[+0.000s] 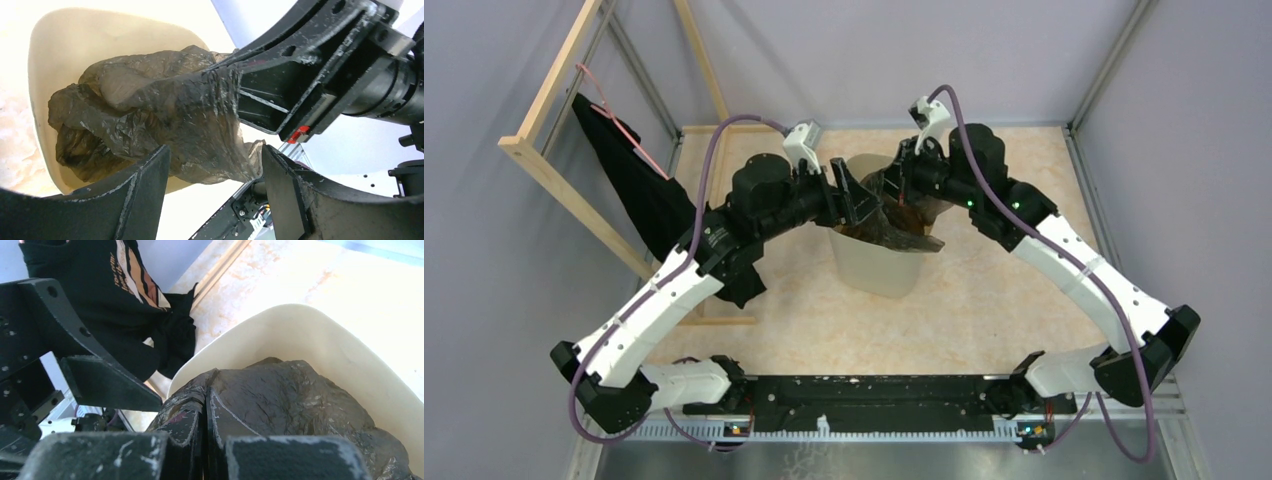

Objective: Put the trash bags into the trash bin

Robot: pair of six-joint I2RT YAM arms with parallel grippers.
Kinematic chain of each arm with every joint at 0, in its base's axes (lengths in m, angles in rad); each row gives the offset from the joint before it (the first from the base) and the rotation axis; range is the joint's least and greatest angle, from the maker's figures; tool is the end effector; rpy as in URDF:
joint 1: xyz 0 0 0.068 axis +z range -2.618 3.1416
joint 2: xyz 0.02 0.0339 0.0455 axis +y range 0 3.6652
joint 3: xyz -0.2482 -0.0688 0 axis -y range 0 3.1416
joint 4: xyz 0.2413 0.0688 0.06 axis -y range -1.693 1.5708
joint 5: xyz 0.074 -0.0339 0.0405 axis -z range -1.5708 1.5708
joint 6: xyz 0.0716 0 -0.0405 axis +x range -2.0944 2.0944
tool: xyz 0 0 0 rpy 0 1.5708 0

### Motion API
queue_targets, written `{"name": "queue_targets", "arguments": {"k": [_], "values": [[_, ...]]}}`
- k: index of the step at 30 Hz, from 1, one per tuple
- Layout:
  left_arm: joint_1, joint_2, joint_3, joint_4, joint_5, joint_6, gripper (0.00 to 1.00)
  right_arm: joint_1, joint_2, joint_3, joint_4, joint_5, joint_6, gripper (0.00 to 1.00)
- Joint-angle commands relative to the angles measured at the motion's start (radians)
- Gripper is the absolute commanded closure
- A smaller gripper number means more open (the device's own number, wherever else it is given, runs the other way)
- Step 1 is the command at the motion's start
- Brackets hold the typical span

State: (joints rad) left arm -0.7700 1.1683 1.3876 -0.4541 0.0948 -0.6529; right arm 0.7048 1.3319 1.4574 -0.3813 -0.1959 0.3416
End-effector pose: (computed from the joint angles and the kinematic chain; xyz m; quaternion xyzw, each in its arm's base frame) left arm 0.2010 -0.2043 0.4191 0.0752 0.7811 -0.4322 0.4443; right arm 0.2444 0.2262 0.4079 -0.2010 0.7640 0.3709 0.4882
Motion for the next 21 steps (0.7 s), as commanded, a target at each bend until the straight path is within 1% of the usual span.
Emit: {"name": "queue_targets", "arguments": {"k": [1,4,6,10,13,16,18,21], "values": [[0.011,0.022,0.062,0.005,-0.032,0.001,0.27,0.003,-0.048,-0.007,0.083,-0.012,0.017,1.0],[0.017,0.029,0.065,0.014,-0.038,0.017,0.28,0.003,-0.045,-0.003,0.073,-0.008,0.029,1.0],[0.023,0.03,0.065,0.011,-0.051,0.04,0.34,0.003,-0.048,-0.003,0.072,-0.007,0.036,1.0],[0.042,0.03,0.063,0.009,-0.056,0.077,0.5,0.003,-0.044,0.001,0.069,-0.014,0.046,1.0],[0.069,0.036,0.066,-0.004,-0.052,0.094,0.59,0.003,-0.039,0.002,0.062,-0.004,0.053,1.0],[0.091,0.049,0.065,-0.002,-0.014,0.105,0.66,0.003,-0.034,0.0,0.06,-0.005,0.062,0.99],[0.104,0.062,0.069,-0.002,0.017,0.106,0.68,0.004,-0.033,-0.001,0.059,-0.005,0.064,0.99],[0.12,0.079,0.069,0.014,0.079,0.102,0.6,0.003,-0.028,0.0,0.059,0.0,0.06,0.98]]}}
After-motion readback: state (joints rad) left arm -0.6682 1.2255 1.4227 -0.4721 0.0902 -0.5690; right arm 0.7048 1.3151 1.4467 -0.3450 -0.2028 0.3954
